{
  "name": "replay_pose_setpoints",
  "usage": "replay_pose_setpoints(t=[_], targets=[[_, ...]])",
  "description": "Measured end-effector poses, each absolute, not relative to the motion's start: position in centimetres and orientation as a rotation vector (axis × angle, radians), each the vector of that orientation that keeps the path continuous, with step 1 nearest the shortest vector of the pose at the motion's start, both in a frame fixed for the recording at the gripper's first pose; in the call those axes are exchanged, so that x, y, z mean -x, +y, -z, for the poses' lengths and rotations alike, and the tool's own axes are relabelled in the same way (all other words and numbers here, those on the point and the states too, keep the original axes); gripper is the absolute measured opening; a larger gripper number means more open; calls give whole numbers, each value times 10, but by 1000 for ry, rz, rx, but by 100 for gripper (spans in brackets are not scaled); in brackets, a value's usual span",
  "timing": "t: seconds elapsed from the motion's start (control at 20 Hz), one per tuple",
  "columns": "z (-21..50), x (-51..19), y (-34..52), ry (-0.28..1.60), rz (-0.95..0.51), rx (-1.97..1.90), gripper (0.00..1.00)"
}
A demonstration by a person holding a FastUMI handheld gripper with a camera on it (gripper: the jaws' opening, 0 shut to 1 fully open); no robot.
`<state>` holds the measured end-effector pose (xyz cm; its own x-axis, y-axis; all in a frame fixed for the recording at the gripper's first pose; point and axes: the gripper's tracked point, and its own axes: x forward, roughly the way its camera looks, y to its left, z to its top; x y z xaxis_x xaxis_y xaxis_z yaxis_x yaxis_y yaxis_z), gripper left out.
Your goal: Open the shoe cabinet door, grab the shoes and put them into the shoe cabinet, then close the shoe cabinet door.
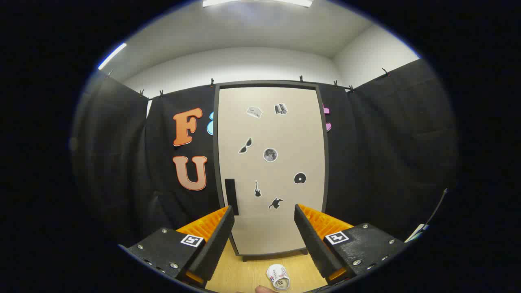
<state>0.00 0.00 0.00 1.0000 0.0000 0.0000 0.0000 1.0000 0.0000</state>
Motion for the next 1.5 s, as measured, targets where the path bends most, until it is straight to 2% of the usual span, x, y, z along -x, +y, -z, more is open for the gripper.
replay_pose_setpoints(t=[1.5], targets=[[6, -34, 61, 1, -45, 43, 93]])
